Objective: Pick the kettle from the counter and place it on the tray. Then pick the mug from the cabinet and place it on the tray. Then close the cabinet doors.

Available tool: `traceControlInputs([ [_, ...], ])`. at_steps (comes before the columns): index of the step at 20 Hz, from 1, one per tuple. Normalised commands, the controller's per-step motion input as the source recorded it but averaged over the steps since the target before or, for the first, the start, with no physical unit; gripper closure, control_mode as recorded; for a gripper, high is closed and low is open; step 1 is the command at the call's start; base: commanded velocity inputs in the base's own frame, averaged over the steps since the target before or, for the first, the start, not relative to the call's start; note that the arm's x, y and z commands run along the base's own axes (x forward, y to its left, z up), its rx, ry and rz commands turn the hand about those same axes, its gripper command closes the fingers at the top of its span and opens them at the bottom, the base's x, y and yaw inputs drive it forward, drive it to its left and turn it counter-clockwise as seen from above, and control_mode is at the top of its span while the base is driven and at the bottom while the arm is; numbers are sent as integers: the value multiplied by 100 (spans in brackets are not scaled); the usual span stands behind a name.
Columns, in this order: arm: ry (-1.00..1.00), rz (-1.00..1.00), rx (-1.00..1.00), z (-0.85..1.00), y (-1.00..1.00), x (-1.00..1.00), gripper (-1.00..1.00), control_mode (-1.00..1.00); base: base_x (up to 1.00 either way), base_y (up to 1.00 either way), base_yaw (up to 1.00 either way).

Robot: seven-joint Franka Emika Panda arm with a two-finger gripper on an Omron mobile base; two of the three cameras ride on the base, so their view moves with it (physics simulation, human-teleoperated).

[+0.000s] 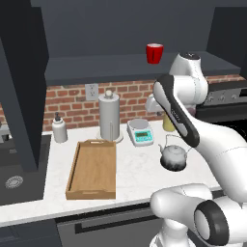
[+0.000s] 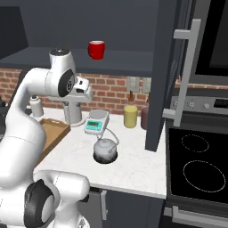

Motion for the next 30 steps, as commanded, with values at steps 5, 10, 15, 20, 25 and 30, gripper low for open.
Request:
traceControlInputs([
  [5,0,0,1,-13,-7,5,-100,-100,0,0,0],
  [10,-1,1,19,-72,-94,-32,-100,-100,0,0,0],
  [15,-1,9,34,-64,-100,-37,-100,-100,0,0,0],
  [20,0,6,17,-11,-60,-8,-100,-100,0,0,0],
  [25,10,3,2,-9,0,31,-100,-100,0,0,0],
  [30,13,3,0,-15,0,51,-100,-100,0,0,0],
])
